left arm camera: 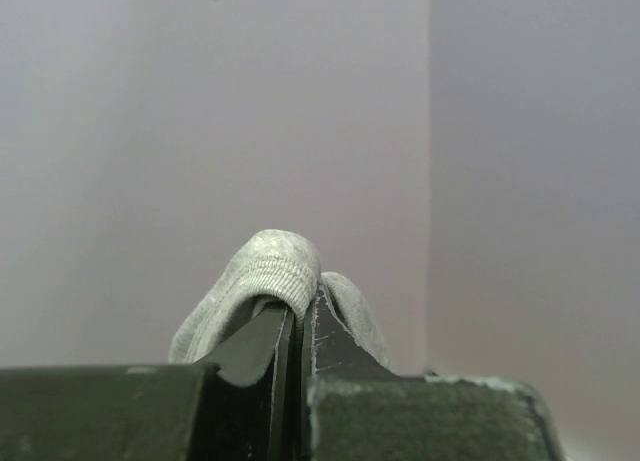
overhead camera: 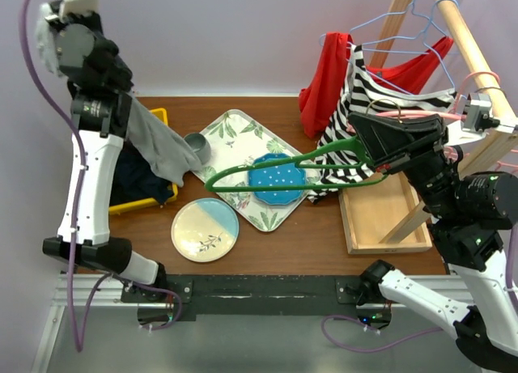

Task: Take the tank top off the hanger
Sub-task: Place the tank top in the bin.

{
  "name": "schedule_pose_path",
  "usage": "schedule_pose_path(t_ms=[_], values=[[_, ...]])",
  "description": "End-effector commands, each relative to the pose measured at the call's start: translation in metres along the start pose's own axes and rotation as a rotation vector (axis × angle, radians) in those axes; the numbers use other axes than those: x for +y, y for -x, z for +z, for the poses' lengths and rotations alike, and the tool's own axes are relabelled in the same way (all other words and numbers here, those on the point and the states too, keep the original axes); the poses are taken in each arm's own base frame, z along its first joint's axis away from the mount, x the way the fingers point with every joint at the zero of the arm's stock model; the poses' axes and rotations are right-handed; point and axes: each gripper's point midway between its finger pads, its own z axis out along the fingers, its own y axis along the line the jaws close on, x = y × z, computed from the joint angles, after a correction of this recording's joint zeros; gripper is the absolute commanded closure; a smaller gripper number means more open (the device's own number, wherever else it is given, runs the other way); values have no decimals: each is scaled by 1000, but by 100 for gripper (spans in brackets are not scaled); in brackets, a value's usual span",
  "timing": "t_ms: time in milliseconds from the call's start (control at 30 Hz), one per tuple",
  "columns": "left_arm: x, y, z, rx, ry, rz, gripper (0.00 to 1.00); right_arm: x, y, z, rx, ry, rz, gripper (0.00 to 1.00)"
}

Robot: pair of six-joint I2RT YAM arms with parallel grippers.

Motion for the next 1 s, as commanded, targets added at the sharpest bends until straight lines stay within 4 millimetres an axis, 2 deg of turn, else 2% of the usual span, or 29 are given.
schedule_pose_path(t_ms=[0, 167, 267, 367, 400, 467, 500, 533, 567, 600, 633, 667, 700, 767, 800, 867, 900, 967], values=[[41, 38, 12, -66, 141, 91, 100, 2, -2, 2, 7, 18, -10, 100], [76, 47, 9, -80, 248, 106, 100, -4, -9, 1, 32, -2, -22, 100], [78, 43, 11, -73, 250, 140, 100, -3, -8, -1, 28, 3, -24, 100], [69, 24, 16, -41, 226, 184, 100, -3, -8, -2, 26, 3, -27, 100], [48, 8, 21, -33, 154, 146, 100, -3, -10, -2, 31, 6, -25, 100], [21, -34, 23, 56, 51, 138, 100, -5, -17, -3, 53, 5, -18, 100], [-9, -66, 23, 107, -39, 70, 100, -5, -21, -3, 61, 10, -12, 100], [-25, -97, 19, 183, -85, 79, 100, -8, -28, -6, 74, 10, -7, 100], [-38, -116, 15, 225, -125, 54, 100, -8, -30, -6, 74, 16, -4, 100], [-58, -155, 7, 297, -171, 24, 100, -10, -33, -7, 82, 13, 0, 100], [-66, -169, 1, 320, -202, -3, 100, -11, -37, -9, 88, 12, 1, 100], [-74, -185, -4, 346, -225, -16, 100, -12, -37, -9, 91, 10, 3, 100], [-82, -218, -14, 404, -243, -6, 100, -12, -38, -9, 97, 9, -3, 100], [-87, -248, -22, 460, -241, -14, 100, -7, -36, -12, 110, 21, -15, 100], [-88, -274, -29, 512, -235, -9, 100, -6, -35, -13, 111, 26, -18, 100], [-90, -302, -36, 570, -230, -22, 100, -6, -36, -15, 108, 30, -19, 100], [-81, -328, -36, 634, -219, -88, 100, -6, -37, -15, 109, 31, -14, 100], [-77, -351, -40, 704, -190, -235, 100, -10, -43, -14, 120, 25, -8, 100]])
